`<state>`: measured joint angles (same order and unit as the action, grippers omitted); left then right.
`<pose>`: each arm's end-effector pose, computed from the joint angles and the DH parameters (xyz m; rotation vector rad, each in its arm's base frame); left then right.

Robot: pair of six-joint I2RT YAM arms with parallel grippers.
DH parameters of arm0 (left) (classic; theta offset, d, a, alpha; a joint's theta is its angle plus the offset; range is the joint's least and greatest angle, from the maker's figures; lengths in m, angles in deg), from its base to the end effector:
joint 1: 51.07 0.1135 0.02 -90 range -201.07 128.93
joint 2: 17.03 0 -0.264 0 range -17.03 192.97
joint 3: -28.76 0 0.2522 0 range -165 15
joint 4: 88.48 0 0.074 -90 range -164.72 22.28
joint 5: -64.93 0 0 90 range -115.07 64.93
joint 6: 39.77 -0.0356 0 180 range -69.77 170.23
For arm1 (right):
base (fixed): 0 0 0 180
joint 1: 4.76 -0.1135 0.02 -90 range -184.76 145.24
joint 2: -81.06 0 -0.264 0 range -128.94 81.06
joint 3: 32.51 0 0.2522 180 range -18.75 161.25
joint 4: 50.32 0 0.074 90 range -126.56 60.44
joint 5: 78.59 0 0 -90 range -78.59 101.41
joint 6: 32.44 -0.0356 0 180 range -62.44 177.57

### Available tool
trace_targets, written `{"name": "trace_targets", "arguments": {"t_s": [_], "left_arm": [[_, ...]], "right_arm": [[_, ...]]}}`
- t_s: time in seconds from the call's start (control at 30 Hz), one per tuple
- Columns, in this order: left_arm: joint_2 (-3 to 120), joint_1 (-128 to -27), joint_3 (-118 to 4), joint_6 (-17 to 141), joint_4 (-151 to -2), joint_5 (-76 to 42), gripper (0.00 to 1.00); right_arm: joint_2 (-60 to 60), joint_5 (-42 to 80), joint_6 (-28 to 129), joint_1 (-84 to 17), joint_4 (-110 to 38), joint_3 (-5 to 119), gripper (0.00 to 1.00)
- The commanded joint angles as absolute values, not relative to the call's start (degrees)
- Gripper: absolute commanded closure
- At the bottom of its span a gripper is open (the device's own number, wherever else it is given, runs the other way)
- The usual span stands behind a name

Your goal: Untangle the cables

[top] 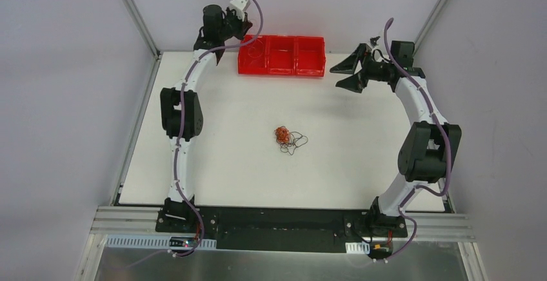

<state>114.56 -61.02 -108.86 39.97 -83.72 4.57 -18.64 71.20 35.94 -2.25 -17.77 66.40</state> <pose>0.5396 -0.1125 0.3398 0.6674 1.4155 -0.3955 0.3944 0.0135 0.3197 -0.1875 2.0782 1.3083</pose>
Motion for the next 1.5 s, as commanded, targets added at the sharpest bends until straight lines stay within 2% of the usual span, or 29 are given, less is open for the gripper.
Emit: {"name": "trace_targets", "arguments": {"t_s": [0.0, 0.1, 0.27, 0.47, 0.87, 1.2, 1.3, 1.4, 1.47], "left_arm": [[119.85, -61.28, -116.92, 34.24, -89.63, 1.67, 1.00], [123.60, -61.26, -119.77, 33.16, -88.85, 1.08, 1.00], [123.74, -61.60, -114.93, 30.73, -88.32, 3.30, 1.00], [124.21, -61.45, -112.81, 26.83, -86.72, 0.50, 1.00], [130.63, -61.35, -124.49, 19.20, -87.95, -11.72, 1.00], [132.50, -61.57, -125.60, 11.27, -93.34, -16.60, 1.00], [131.09, -61.46, -124.05, 13.01, -91.07, -11.93, 1.00], [127.37, -61.79, -117.56, 15.92, -88.80, -3.20, 1.00], [126.04, -62.55, -114.80, 16.95, -88.20, -1.86, 1.00]], "right_arm": [[-18.96, 74.26, 37.35, -1.46, -17.04, 68.08, 0.12], [-19.94, 74.84, 37.22, -1.42, -17.09, 67.81, 0.12], [-20.45, 75.29, 37.65, -1.16, -17.11, 66.84, 0.12], [-20.15, 75.87, 37.79, -0.89, -17.05, 66.27, 0.12], [-20.13, 76.36, 37.84, -0.71, -16.79, 66.06, 0.12], [-21.50, 76.79, 37.17, -0.71, -16.79, 66.68, 0.12], [-21.73, 76.82, 37.16, -0.71, -16.78, 66.73, 0.12], [-22.12, 76.89, 36.83, -0.71, -16.82, 67.01, 0.13], [-22.13, 76.89, 36.87, -0.71, -16.79, 66.99, 0.13]]}}
